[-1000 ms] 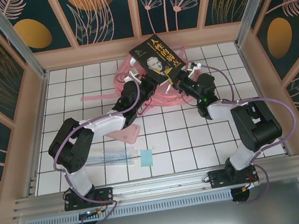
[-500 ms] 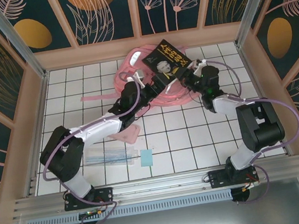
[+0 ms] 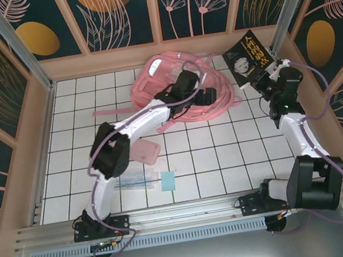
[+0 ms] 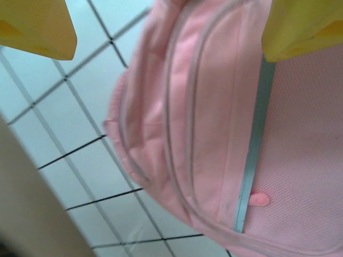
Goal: Pack books, pencil case, and school supplies into a backpack
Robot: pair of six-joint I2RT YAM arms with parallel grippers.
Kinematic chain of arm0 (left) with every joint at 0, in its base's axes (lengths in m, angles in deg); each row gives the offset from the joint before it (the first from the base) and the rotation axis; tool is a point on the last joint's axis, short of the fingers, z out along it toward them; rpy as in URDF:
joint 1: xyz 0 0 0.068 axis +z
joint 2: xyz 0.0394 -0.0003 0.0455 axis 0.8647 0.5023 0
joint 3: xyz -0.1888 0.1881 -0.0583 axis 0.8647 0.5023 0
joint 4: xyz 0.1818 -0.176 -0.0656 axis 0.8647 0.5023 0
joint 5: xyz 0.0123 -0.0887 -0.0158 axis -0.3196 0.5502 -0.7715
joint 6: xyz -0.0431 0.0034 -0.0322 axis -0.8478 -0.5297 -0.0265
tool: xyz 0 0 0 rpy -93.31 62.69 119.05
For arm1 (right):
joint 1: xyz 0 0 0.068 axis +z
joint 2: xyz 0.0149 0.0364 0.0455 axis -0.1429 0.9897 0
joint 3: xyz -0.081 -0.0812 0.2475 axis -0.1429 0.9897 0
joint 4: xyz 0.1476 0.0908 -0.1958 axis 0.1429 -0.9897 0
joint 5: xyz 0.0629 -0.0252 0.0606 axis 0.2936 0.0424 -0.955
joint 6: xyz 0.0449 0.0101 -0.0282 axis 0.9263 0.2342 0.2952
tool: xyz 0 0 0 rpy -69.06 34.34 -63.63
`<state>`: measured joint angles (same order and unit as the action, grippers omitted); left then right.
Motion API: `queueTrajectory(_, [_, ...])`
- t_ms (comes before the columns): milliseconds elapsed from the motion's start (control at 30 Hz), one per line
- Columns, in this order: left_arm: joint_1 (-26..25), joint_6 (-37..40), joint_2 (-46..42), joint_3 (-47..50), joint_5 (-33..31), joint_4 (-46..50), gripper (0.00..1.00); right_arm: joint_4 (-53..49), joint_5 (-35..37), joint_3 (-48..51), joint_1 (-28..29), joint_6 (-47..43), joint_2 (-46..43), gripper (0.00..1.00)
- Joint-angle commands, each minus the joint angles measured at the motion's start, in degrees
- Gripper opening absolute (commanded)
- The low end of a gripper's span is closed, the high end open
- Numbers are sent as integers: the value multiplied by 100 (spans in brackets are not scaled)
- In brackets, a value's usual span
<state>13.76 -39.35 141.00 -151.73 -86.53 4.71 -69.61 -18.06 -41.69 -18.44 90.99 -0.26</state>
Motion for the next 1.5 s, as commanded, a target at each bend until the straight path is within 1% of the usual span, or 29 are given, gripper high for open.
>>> queueTrajectory(0, [7,840,927,-1496,-365,1869,88,-81,44,-12,-196,-410,-477,0])
queueTrajectory(100, [4,1091,1671,-2780,-480,2548,87,-102,117,216,-287,-424,-772,0])
queueTrajectory(167, [4,1186,1883,-3029,-511,2626,84,-98,118,322,-306,-422,-893,0])
queueTrajectory(300, [8,1378,1989,-2772,-714,2564,75,-87,-6,378,-325,-406,-901,0])
queueTrajectory(367, [4,1459,2062,-2684,-822,2662,74,-80,-86,361,-327,-389,-856,0])
queueTrajectory(467, [5,1509,2159,-2565,-751,2831,74,-30,-176,343,-328,-337,-800,0])
queueTrajectory(533, [5,1525,2160,-2371,-841,2817,74,5,-193,352,-327,-301,-774,0])
queueTrajectory(567, [5,1536,2156,-2291,-989,2800,72,35,-211,369,-330,-275,-772,0])
queueTrajectory(633, [3,1551,2156,-2176,-1274,2742,57,101,-249,400,-327,-217,-757,0])
queueTrajectory(700, [4,1573,2116,-2171,-1264,2681,26,131,-323,406,-314,-189,-717,0])
queueTrajectory(733, [3,1559,2052,-2167,-1123,2636,15,135,-353,405,-314,-185,-698,0])
queueTrajectory(767, [4,1527,1948,-2147,-909,2546,0,139,-401,405,-314,-191,-675,0])
queueTrajectory(833, [5,1326,1597,-1983,-570,2298,0,118,-482,395,-314,-208,-639,0])
queueTrajectory(900, [11,1074,979,-1452,-378,1742,0,-23,-468,366,-325,-288,-628,0])
queueTrajectory(1000, [53,819,-41,-461,-460,770,0,-254,-234,307,-329,-383,-674,0])
queueTrajectory(1100, [209,614,-761,197,-381,137,0,-508,-22,159,-328,-502,-695,0])
queueTrajectory(1200, [441,402,-1107,453,-90,-125,0,-748,92,13,-327,-636,-715,0])
queueTrajectory(1300, [680,143,-1306,640,326,-423,0,-818,55,43,-328,-694,-833,0])
queueTrajectory(1400, [871,-65,-1415,670,761,-632,0,-809,-160,134,-316,-642,-972,0])
queueTrajectory(1467, [963,-167,-1480,663,1026,-777,0,-699,-500,245,-291,-448,-1017,0])
